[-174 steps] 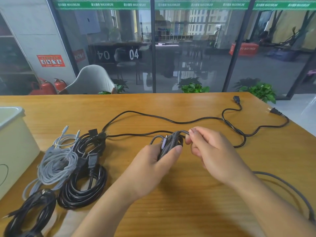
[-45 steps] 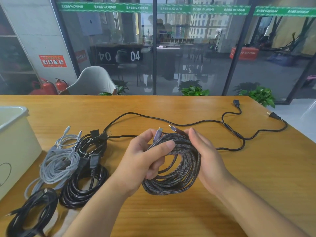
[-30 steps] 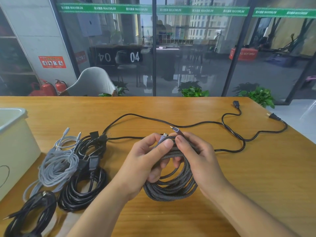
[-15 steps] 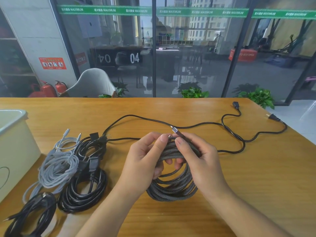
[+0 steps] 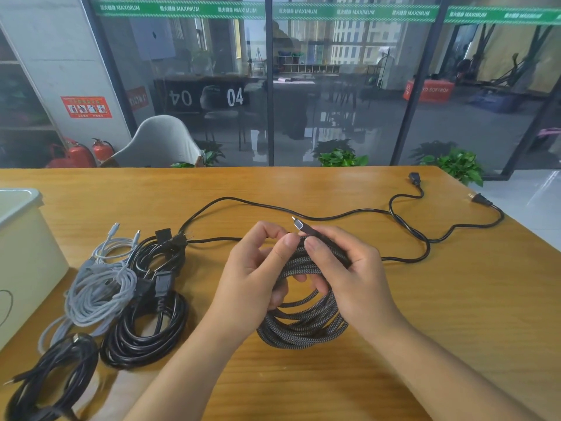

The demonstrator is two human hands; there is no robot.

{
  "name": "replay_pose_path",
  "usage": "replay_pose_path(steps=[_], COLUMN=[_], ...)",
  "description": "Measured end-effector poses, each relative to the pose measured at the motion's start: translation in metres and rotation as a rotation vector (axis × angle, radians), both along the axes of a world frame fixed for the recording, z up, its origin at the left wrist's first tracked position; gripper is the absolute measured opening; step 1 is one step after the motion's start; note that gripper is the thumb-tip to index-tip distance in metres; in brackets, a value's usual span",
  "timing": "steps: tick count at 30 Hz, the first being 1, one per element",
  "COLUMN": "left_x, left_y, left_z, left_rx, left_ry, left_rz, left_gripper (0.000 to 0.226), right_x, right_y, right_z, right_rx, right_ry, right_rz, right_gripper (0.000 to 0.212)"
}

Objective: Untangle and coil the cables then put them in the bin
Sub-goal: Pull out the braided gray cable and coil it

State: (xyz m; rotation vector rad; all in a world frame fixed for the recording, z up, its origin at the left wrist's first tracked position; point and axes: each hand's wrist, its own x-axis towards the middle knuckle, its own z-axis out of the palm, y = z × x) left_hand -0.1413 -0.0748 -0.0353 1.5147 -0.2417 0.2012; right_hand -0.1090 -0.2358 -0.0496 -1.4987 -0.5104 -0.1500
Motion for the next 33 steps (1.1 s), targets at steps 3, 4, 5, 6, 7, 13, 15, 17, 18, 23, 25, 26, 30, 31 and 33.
replay_pose_path(steps=[3,4,5,6,7,13,15,17,18,23,25,26,30,31,33], left_x=[-0.001,-0.002,-0.002,-0.003,-0.003,-0.001,0.0,0.0,0.001,0.002,0.003,0.003,0.003,0.004,0.006], left_y=[-0.003,-0.003,-0.004,-0.005,-0.006,-0.012,-0.009,-0.007,-0.005,-0.007,-0.007,-0.006,0.0,0.003,0.009], left_z=[-0.005,-0.006,-0.007,-0.007,-0.008,-0.014,-0.012,-0.012,-0.012,-0.013,-0.013,-0.013,-0.011,-0.011,-0.01], left_rx=[0.076,0.13,0.181,0.214,0.236,0.19,0.183,0.157,0.145,0.151,0.16,0.163,0.163,0.148,0.118], left_ry=[-0.07,-0.103,-0.131,-0.15,-0.161,-0.107,-0.099,-0.086,-0.076,-0.042,-0.037,-0.037,-0.023,-0.012,0.002], left_rz=[0.057,0.078,0.095,0.1,0.102,0.124,0.134,0.128,0.124,0.116,0.135,0.146,0.202,0.221,0.257], left_gripper=[0.029,0.026,0.023,0.023,0.027,0.047,0.042,0.041,0.04,0.039,0.038,0.037,0.034,0.034,0.034], right_x=[-0.003,-0.003,-0.004,-0.003,-0.002,0.005,0.004,0.003,0.004,0.005,0.005,0.006,0.013,0.015,0.019], right_y=[0.004,0.005,0.006,0.007,0.006,0.002,0.003,0.003,0.003,-0.003,-0.002,-0.001,-0.004,-0.007,-0.015], right_z=[0.001,0.002,0.003,0.004,0.006,0.004,0.002,0.002,0.003,0.001,-0.001,-0.002,-0.006,-0.006,-0.004], right_rx=[0.033,0.039,0.046,0.055,0.065,0.192,0.182,0.165,0.158,0.156,0.214,0.244,0.272,0.273,0.242], right_ry=[0.009,0.012,0.013,0.016,0.023,0.178,0.194,0.217,0.236,0.333,0.366,0.373,0.325,0.323,0.334], right_rz=[-0.055,-0.07,-0.084,-0.102,-0.128,-0.22,-0.177,-0.128,-0.108,-0.029,-0.028,-0.041,-0.135,-0.164,-0.199], right_gripper=[0.023,0.022,0.021,0.02,0.02,0.03,0.029,0.028,0.029,0.035,0.032,0.031,0.023,0.021,0.019])
